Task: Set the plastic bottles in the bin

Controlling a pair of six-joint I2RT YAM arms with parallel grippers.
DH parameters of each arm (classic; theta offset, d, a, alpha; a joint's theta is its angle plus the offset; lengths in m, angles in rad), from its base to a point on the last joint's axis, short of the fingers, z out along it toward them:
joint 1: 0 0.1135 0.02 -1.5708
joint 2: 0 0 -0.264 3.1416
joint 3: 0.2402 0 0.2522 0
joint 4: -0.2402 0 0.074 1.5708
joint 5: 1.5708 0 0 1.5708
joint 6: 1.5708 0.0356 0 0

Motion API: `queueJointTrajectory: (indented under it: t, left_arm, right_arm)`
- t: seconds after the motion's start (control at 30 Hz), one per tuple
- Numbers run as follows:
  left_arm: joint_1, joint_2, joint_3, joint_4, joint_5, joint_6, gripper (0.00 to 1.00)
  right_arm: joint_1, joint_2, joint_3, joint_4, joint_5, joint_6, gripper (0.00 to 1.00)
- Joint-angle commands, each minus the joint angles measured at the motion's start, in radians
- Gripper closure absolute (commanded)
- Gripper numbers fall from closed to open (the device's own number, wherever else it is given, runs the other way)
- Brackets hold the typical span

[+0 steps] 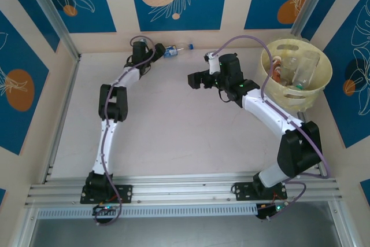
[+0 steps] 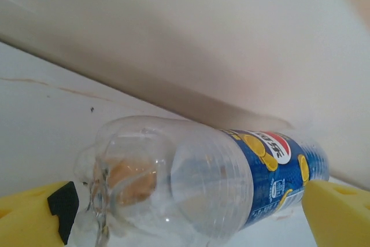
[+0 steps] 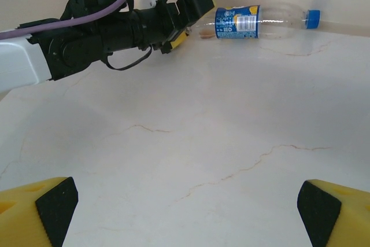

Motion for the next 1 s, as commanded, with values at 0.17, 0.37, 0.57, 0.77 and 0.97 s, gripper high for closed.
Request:
queueJointTrajectory:
  t: [0.17, 0.37, 0.57, 0.77, 0.97]
  left_arm:
    - [-0.021, -0.233, -0.334, 0.143, 0.103, 0.113, 0.0]
    - [-0.062, -0.389, -0.505, 0.089, 0.076, 0.312, 0.0]
    - [-0.075, -0.412, -0.443, -0.164, -0.174, 0.523, 0.0]
    - [-0.072, -0.196, -0.043, -0.476, -0.168, 0.67, 0.0]
    - [-0.064, 0.049, 0.397, -0.69, -0.072, 0.671, 0.0]
  right_arm:
    - [0.007, 0.02, 0.03, 0.008, 0.015, -0.024, 0.01]
    - [0.008, 0.038, 0.04, 0.013, 0.013, -0.019, 0.0]
    - [0.009, 0.043, 0.04, 0.015, 0.012, -0.017, 0.0]
    - [0.009, 0.042, 0.034, 0.016, 0.013, -0.014, 0.0]
    - [0.002, 0.054, 0.009, 0.037, 0.061, 0.051, 0.01]
